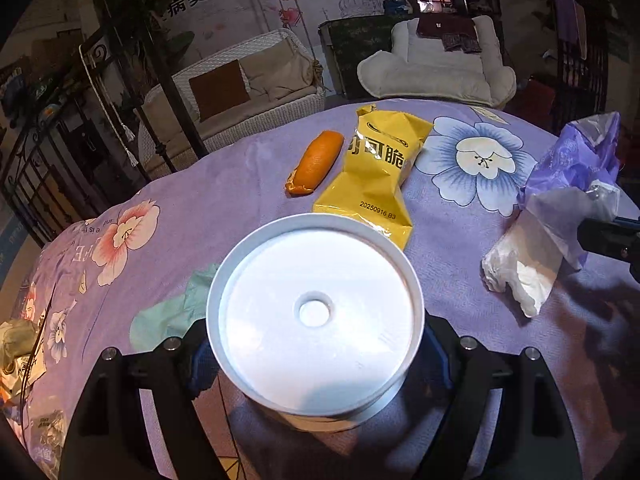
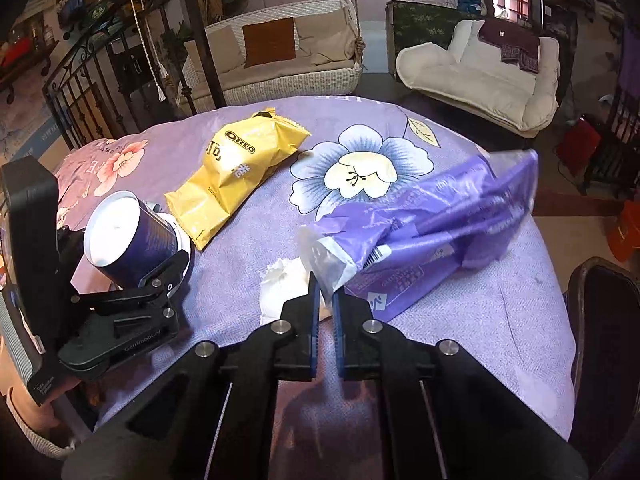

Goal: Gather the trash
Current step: 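Grasp the blue paper cup with left tool while right grasps the purple plastic bag, then drop the purple bag into the bin with right tool while left carries the cup over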

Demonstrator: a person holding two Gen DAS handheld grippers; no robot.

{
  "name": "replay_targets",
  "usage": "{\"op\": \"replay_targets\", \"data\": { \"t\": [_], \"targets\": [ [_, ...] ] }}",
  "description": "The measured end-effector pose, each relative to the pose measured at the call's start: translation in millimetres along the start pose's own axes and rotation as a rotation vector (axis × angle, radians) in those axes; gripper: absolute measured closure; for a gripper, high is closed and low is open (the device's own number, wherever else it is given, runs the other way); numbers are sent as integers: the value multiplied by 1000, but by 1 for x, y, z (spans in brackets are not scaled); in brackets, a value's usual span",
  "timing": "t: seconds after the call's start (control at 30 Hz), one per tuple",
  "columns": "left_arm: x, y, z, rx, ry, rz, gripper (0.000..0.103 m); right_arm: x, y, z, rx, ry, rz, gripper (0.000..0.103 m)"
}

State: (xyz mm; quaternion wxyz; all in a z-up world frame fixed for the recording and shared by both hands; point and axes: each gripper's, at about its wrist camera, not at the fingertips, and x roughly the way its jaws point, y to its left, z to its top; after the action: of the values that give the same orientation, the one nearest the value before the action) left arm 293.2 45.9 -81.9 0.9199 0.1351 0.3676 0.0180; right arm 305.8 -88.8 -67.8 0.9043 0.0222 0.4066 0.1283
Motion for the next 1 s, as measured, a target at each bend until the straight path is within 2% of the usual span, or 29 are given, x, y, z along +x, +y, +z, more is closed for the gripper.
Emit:
{"op": "replay_targets", "data": {
  "t": [0.3,0.53,0.73,1.0],
  "targets": [
    [-41,-6,-8,-47,-96,-17,24,-21,-2,-5,16,-54,36,98],
    [-76,-11,-8,-105,-174,-83,24,-73,-14,-14,14,-162,30,98],
    [-106,-29,-3,-123,-245,-184,24,-117,-53,-27,80,-244,-10,98],
    [-126,-64,8,-107,-295,-310,24,-143,-123,-59,241,-266,-127,98]
  ]
}}
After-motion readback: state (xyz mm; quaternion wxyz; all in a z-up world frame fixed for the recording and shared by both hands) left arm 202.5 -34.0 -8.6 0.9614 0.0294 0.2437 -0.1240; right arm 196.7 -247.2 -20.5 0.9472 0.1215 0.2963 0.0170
